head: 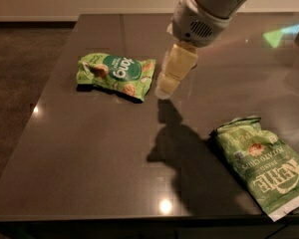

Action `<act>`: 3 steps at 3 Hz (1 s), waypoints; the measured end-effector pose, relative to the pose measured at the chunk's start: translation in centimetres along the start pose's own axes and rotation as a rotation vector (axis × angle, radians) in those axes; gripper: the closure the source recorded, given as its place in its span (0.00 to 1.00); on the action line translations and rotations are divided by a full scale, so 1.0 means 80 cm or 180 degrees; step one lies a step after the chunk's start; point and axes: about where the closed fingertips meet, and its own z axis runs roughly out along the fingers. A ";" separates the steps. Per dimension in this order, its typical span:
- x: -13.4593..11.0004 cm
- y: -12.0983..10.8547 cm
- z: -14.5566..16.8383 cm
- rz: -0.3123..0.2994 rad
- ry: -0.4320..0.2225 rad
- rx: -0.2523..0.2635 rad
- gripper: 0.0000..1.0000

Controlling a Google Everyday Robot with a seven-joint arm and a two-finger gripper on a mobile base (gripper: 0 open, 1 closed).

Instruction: Move green rice chip bag near green jalapeno chip bag

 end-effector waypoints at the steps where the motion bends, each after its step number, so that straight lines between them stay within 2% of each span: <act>1: -0.029 -0.021 0.048 0.0043 0.0034 0.0013 0.00; 2: -0.050 -0.048 0.092 0.0080 0.0108 0.0021 0.00; 3: -0.058 -0.070 0.131 0.0147 0.0234 -0.0001 0.00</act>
Offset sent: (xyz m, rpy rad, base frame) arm 0.0980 0.0855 -0.0626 -0.0491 0.0175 -0.0560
